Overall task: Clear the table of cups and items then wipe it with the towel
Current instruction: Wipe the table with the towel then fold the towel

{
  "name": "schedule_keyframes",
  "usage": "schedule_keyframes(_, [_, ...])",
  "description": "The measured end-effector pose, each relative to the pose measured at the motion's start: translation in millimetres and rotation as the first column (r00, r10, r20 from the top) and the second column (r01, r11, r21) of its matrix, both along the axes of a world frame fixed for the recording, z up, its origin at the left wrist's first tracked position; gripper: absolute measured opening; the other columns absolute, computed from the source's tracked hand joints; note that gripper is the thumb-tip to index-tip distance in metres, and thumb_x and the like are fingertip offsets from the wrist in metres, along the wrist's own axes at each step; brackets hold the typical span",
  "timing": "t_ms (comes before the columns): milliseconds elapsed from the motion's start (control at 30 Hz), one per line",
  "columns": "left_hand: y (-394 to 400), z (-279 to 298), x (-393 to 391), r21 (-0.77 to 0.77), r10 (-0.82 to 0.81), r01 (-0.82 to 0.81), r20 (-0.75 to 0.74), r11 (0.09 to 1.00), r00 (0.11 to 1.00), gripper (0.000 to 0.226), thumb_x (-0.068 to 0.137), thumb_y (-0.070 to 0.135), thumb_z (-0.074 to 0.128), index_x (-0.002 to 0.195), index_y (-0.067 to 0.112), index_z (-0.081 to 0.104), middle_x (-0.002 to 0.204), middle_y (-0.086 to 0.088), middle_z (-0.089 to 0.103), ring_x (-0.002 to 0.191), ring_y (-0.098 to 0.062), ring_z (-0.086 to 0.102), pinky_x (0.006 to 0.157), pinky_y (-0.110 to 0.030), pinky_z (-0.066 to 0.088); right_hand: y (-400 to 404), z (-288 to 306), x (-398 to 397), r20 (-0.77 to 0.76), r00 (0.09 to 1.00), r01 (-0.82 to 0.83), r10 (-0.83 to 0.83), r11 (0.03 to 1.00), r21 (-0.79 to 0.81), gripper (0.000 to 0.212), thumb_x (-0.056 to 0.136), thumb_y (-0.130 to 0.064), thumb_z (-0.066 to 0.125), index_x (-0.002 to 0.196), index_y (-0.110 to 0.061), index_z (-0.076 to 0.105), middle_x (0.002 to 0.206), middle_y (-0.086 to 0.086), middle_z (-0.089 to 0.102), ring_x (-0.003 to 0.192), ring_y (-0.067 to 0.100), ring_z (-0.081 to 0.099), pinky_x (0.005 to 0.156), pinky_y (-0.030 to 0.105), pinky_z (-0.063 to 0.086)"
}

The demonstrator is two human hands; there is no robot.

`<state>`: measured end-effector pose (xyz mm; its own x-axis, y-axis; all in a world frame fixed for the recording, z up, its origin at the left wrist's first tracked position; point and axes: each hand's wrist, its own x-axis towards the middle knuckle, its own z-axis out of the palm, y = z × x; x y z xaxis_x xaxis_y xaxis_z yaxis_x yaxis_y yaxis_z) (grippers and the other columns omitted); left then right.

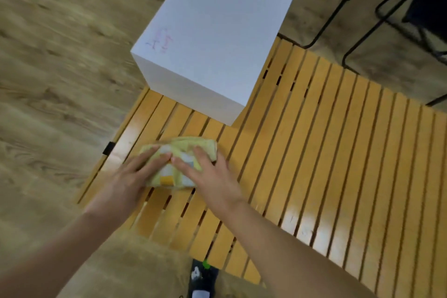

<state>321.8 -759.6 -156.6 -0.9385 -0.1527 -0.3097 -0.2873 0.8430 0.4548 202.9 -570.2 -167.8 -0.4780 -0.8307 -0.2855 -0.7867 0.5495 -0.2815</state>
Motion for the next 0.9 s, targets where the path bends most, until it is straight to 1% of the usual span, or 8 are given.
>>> schedule_keyframes(133, [64, -5, 4, 0.094, -0.172, 0.166, 0.068, 0.982, 0.983, 0.099, 0.089, 0.007, 0.066, 0.152, 0.053, 0.005, 0.164, 0.018, -0.005, 0.148, -0.018, 0.022, 0.105, -0.041, 0.049, 85, -2, 10, -0.035, 0.999, 0.022, -0.019, 0.996, 0.086, 0.117, 0.058, -0.003, 0.087, 0.150, -0.043, 0.026, 0.148, 0.011, 0.042, 0.105, 0.046, 0.057, 0.064, 0.043, 0.060])
schedule_keyframes(233, [131, -10, -15, 0.106, -0.232, 0.222, 0.098, 0.969, 0.968, 0.101, 0.095, 0.014, 0.061, 0.148, 0.055, -0.015, 0.157, 0.024, -0.028, 0.151, -0.014, 0.010, 0.110, -0.032, 0.044, 154, -3, -7, -0.044, 0.998, 0.046, -0.040, 0.988, 0.150, 0.120, 0.059, -0.005, 0.087, 0.151, -0.045, 0.021, 0.153, 0.009, 0.039, 0.113, 0.046, 0.056, 0.067, 0.043, 0.060])
schedule_keyframes(333, [198, -14, -56, 0.023, -0.213, 0.212, 0.134, 0.977, 0.968, 0.112, 0.094, 0.005, 0.059, 0.143, 0.053, -0.029, 0.151, 0.020, -0.043, 0.153, -0.021, 0.001, 0.105, -0.030, 0.047, 215, -9, -43, 0.025, 0.996, 0.087, -0.091, 0.986, 0.145, 0.117, 0.076, 0.003, 0.073, 0.151, -0.053, 0.001, 0.163, 0.004, 0.011, 0.133, 0.049, 0.034, 0.086, 0.052, 0.055])
schedule_keyframes(400, [236, -16, -89, -0.043, -0.193, 0.201, 0.133, 0.979, 0.972, 0.117, 0.091, -0.001, 0.060, 0.144, 0.050, -0.031, 0.152, 0.016, -0.043, 0.153, -0.024, 0.002, 0.104, -0.032, 0.048, 248, -13, -80, 0.024, 0.993, 0.111, -0.114, 0.987, 0.112, 0.120, 0.077, 0.008, 0.070, 0.148, -0.057, -0.002, 0.163, -0.003, 0.000, 0.140, 0.048, 0.024, 0.090, 0.053, 0.052])
schedule_keyframes(533, [300, -18, -161, -0.085, -0.168, 0.176, 0.088, 0.981, 0.982, 0.117, 0.087, -0.007, 0.062, 0.149, 0.051, -0.018, 0.159, 0.016, -0.030, 0.153, -0.024, 0.006, 0.092, -0.041, 0.056, 313, -24, -156, -0.010, 0.994, 0.114, -0.113, 0.993, 0.043, 0.108, 0.083, -0.001, 0.072, 0.146, -0.058, 0.006, 0.164, -0.004, 0.005, 0.145, 0.041, 0.017, 0.105, 0.051, 0.044])
schedule_keyframes(700, [387, -27, -251, -0.116, -0.286, 0.294, 0.079, 0.949, 0.955, 0.110, 0.088, -0.007, 0.062, 0.149, 0.052, -0.009, 0.165, 0.012, -0.012, 0.149, -0.027, 0.022, 0.102, -0.045, 0.048, 416, -29, -219, -0.085, 0.970, 0.226, -0.229, 0.973, -0.045, 0.091, 0.089, -0.011, 0.069, 0.148, -0.054, 0.014, 0.162, 0.000, 0.015, 0.136, 0.042, 0.030, 0.096, 0.050, 0.051])
schedule_keyframes(800, [454, -29, -312, -0.120, -0.400, 0.408, 0.085, 0.905, 0.912, 0.101, 0.094, -0.002, 0.055, 0.148, 0.052, -0.011, 0.165, 0.012, -0.013, 0.150, -0.026, 0.018, 0.108, -0.043, 0.044, 496, -26, -247, -0.092, 0.933, 0.346, -0.347, 0.938, -0.031, 0.090, 0.091, -0.012, 0.065, 0.150, -0.053, 0.012, 0.162, 0.002, 0.017, 0.134, 0.044, 0.030, 0.096, 0.050, 0.050])
schedule_keyframes(900, [534, -29, -364, -0.111, -0.538, 0.541, 0.058, 0.834, 0.841, 0.086, 0.099, 0.004, 0.050, 0.154, 0.044, -0.002, 0.165, 0.009, -0.012, 0.152, -0.025, 0.011, 0.118, -0.043, 0.031, 581, -19, -260, -0.069, 0.866, 0.496, -0.496, 0.868, -0.020, 0.086, 0.091, -0.014, 0.064, 0.151, -0.051, 0.015, 0.162, 0.002, 0.017, 0.132, 0.042, 0.031, 0.101, 0.049, 0.046])
